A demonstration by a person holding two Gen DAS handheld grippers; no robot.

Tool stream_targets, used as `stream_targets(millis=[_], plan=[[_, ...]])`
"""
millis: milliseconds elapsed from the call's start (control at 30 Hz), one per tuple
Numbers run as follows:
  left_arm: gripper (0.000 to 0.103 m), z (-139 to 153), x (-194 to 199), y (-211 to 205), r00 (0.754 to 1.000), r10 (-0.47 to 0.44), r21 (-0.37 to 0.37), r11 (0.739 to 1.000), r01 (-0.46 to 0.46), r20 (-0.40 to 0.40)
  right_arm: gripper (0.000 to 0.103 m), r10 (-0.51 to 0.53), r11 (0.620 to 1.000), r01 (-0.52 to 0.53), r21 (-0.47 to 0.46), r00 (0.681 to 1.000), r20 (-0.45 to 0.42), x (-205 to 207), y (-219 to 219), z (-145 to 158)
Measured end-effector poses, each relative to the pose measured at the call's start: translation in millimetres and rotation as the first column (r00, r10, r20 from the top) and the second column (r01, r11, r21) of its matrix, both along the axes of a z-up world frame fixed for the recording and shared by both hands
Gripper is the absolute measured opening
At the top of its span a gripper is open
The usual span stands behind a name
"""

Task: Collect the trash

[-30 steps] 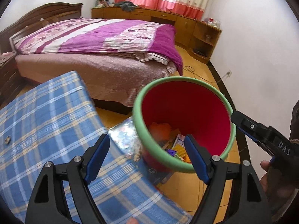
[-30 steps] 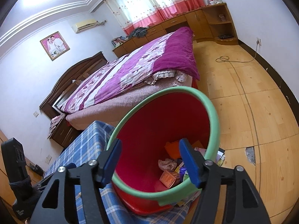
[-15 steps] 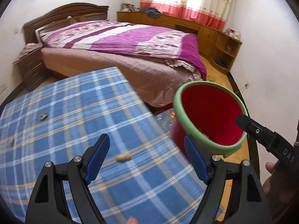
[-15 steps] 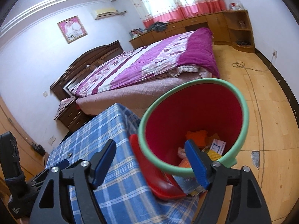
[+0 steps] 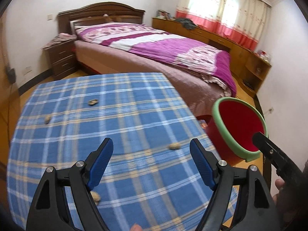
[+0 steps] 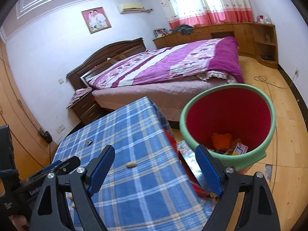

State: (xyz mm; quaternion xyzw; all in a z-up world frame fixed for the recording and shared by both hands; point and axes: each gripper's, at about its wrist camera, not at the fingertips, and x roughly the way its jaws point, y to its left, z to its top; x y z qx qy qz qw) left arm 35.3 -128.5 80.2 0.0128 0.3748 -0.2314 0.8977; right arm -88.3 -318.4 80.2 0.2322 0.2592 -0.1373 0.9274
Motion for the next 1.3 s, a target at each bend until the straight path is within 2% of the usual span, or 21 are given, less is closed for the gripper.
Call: stream_targets(millis=[500,1300], plan=[[0.081,2,-18,53,0.986,0.151,0.026,0.988,-0.153,0.070,0.088,0.075,0.996,-0.074,-0.057,0.997,0.023,-3,49,2],[0.081,8,-30,75,0.972,0.210,0.008,0.977,-0.212,0.102,0.088,0.116,0.988,-0.112,-0.101,0.993,0.026,-10,75,6]])
